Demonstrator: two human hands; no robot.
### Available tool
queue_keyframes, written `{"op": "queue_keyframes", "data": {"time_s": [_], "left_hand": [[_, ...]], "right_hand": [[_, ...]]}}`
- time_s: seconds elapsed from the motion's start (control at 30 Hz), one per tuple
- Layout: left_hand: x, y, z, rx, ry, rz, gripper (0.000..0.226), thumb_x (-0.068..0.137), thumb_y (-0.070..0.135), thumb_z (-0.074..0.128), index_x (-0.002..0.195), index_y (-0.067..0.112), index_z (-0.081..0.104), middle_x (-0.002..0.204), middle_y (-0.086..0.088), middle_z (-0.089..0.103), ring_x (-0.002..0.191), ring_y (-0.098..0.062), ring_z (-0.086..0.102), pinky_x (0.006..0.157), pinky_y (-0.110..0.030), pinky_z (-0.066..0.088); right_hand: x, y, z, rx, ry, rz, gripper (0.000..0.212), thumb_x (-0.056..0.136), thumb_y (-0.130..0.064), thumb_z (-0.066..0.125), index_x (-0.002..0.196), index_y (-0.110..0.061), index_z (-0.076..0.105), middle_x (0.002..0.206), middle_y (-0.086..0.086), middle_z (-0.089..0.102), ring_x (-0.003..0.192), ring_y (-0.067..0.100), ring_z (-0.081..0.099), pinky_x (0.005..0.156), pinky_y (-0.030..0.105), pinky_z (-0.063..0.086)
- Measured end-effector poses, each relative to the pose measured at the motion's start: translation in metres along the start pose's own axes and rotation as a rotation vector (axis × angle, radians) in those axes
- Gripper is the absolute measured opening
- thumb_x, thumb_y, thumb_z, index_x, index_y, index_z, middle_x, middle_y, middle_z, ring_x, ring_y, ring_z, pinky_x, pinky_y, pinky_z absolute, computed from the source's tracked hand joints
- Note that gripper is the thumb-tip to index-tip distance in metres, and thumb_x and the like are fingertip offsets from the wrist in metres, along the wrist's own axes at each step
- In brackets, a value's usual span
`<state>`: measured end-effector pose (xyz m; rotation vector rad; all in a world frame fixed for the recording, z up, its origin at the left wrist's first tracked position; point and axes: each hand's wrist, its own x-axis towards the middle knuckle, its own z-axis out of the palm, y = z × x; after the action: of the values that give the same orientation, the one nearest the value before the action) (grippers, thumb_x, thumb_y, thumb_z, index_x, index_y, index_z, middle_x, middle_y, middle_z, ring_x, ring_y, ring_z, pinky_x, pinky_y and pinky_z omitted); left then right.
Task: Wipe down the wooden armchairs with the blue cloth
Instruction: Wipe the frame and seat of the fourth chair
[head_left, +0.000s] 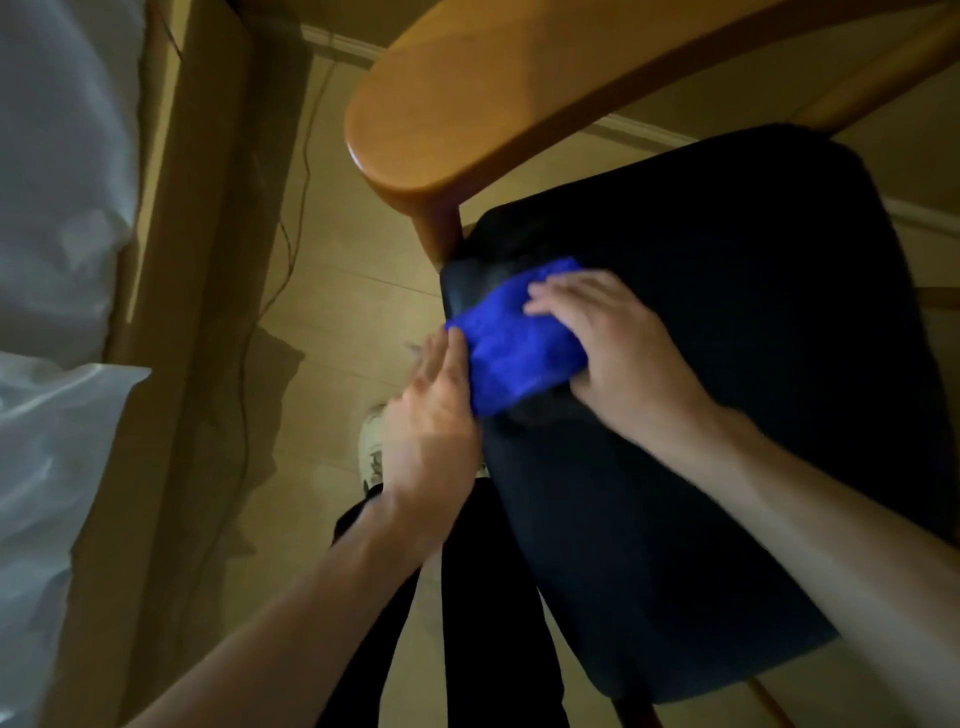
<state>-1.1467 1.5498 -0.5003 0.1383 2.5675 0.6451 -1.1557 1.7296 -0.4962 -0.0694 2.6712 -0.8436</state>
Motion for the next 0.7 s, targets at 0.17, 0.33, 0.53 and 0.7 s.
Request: {"op": "queue_keyframes", "data": {"time_s": [0.17, 0.33, 0.53, 0.7], "left_hand": [[-0.07, -0.008, 0.01, 0.034, -0.25, 0.134, 0.066, 0.075, -0.007, 0.067, 0.139, 0.002, 0.049, 0.144, -0.015, 0.047, 0.129, -0.03, 0.051, 0.101, -0.035, 0.046], [-0.009, -0.018, -0.037, -0.078, -0.096, 0.047, 0.047, 0.08, -0.001, 0.061, 0.12, 0.022, 0.056, 0.095, 0.003, 0.068, 0.08, -0.023, 0.068, 0.068, -0.033, 0.056], [0.049, -0.011, -0.027, 0.177, -0.015, 0.013, 0.027, 0.09, 0.002, 0.052, 0.117, 0.008, 0.053, 0.105, -0.014, 0.064, 0.089, -0.037, 0.063, 0.08, -0.046, 0.053], [-0.009, -0.008, 0.011, 0.404, -0.01, 0.129, 0.053, 0.091, 0.004, 0.044, 0.144, 0.008, 0.037, 0.141, -0.011, 0.049, 0.11, -0.034, 0.06, 0.083, -0.041, 0.049]], "right_hand": [[-0.075, -0.005, 0.006, 0.014, -0.234, 0.043, 0.062, 0.061, 0.013, 0.065, 0.119, -0.008, 0.066, 0.129, 0.002, 0.062, 0.127, 0.018, 0.05, 0.107, 0.032, 0.042], [-0.002, -0.023, -0.009, 0.051, -0.011, 0.006, 0.064, 0.064, 0.012, 0.064, 0.124, -0.01, 0.062, 0.126, 0.009, 0.061, 0.122, 0.025, 0.053, 0.107, 0.035, 0.041], [0.071, -0.02, 0.001, -0.091, 0.108, -0.034, 0.051, 0.077, 0.0, 0.058, 0.126, -0.015, 0.062, 0.124, 0.001, 0.062, 0.119, 0.024, 0.05, 0.095, 0.023, 0.036], [-0.031, 0.002, 0.011, -0.043, 0.029, 0.017, 0.064, 0.064, 0.009, 0.061, 0.127, -0.004, 0.062, 0.13, 0.012, 0.059, 0.116, 0.033, 0.051, 0.103, 0.031, 0.038]]}}
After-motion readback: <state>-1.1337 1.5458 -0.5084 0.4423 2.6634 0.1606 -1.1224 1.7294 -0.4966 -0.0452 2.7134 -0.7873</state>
